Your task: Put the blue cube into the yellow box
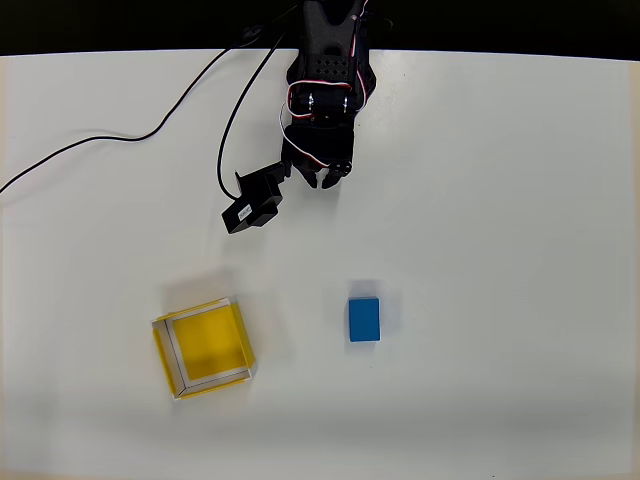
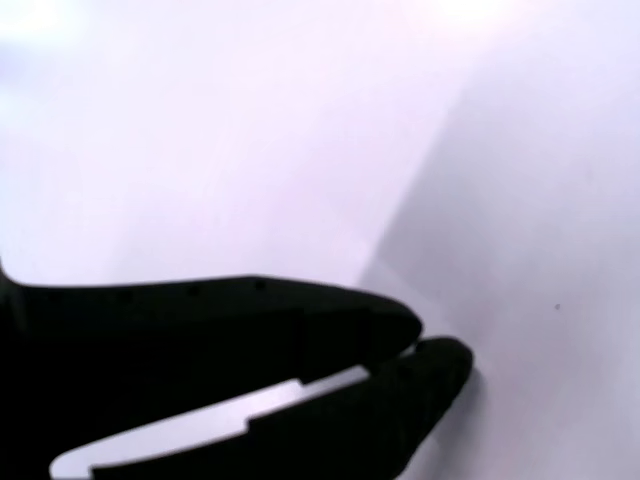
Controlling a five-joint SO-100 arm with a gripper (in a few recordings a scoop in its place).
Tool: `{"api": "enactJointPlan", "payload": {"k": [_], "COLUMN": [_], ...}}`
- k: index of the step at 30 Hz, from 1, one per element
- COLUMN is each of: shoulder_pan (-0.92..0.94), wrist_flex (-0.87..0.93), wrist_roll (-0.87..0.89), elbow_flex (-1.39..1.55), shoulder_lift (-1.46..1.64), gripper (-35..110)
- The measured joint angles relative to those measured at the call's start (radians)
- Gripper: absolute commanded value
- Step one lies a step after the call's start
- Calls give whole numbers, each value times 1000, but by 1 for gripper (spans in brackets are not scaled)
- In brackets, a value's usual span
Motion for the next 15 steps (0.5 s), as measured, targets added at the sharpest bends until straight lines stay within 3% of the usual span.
{"api": "enactJointPlan", "payload": {"k": [9,15], "shoulder_pan": [0,-8], "wrist_flex": [0,-14], "wrist_roll": [32,-72], "elbow_flex": [0,-2], "shoulder_lift": [0,-20], "gripper": [1,11]}}
